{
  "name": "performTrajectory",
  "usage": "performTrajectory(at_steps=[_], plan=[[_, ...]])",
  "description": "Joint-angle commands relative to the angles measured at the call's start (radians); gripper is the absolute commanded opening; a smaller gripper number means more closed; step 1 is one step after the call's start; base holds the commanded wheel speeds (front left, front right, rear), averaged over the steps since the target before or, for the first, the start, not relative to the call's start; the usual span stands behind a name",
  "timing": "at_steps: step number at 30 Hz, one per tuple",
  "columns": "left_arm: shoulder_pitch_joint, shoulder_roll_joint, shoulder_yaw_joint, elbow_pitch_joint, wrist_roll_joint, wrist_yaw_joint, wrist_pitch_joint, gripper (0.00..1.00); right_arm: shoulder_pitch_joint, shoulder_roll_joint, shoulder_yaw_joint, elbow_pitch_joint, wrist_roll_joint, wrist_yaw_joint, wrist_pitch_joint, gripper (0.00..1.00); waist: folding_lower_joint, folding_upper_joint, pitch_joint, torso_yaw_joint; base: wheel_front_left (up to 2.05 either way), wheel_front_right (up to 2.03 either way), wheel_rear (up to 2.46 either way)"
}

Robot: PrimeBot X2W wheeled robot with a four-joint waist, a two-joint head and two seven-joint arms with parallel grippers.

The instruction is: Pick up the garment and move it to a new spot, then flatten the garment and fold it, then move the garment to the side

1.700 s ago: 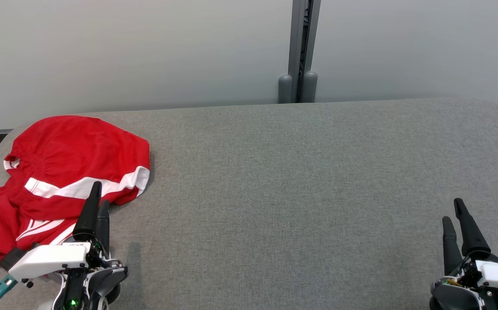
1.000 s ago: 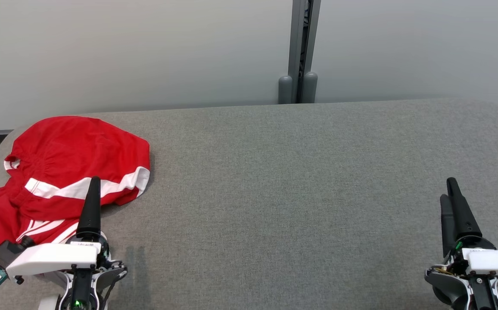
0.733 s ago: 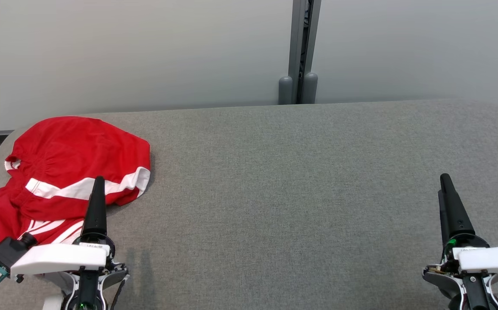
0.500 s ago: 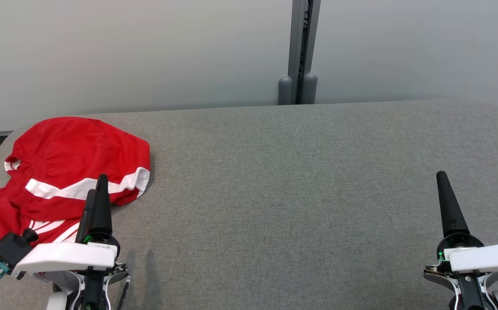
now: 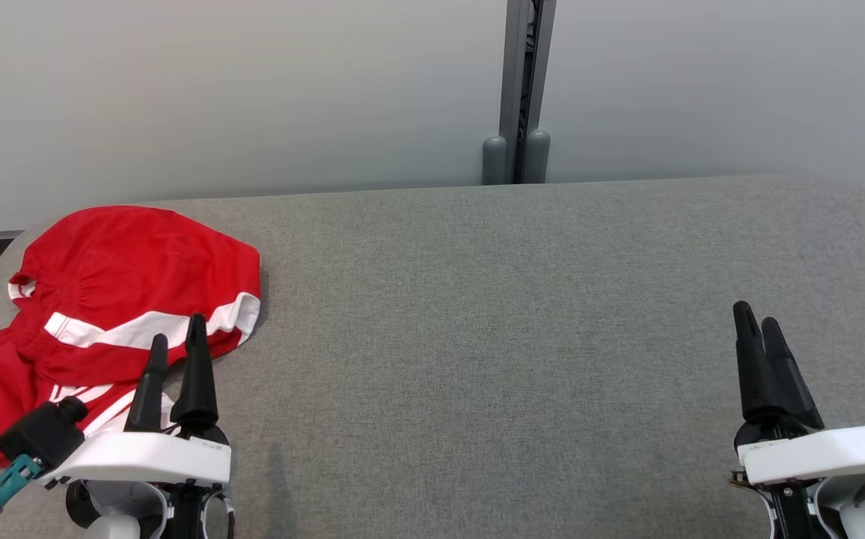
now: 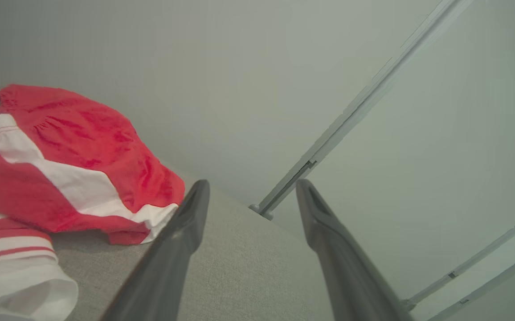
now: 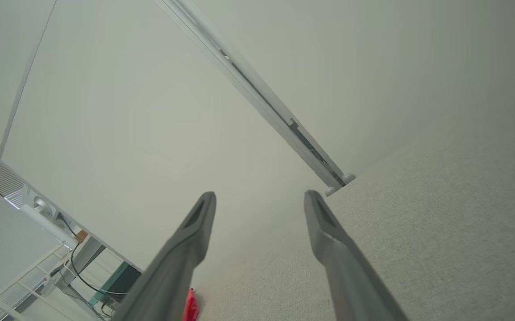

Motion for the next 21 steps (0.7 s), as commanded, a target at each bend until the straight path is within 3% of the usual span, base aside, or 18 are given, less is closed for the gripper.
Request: performTrajectory(at_steps=[1, 21], plan=[[-0.004, 0.006, -0.003, -0.017, 0.046, 0.005, -0.012, 1.00, -0.023, -0.007, -0.001, -0.003, -0.043, 0.005, -0.011, 1.00, 0.0000, -0.0001, -0.001, 0.000, 0.00, 0.00, 0.00], [0.036, 0.007, -0.033, -0.020, 0.395, 0.044, -0.079, 1.00, -0.032, -0.008, 0.025, 0.066, -0.419, 0.005, -0.049, 1.00, 0.0000, -0.0001, -0.006, 0.001, 0.00, 0.00, 0.00]])
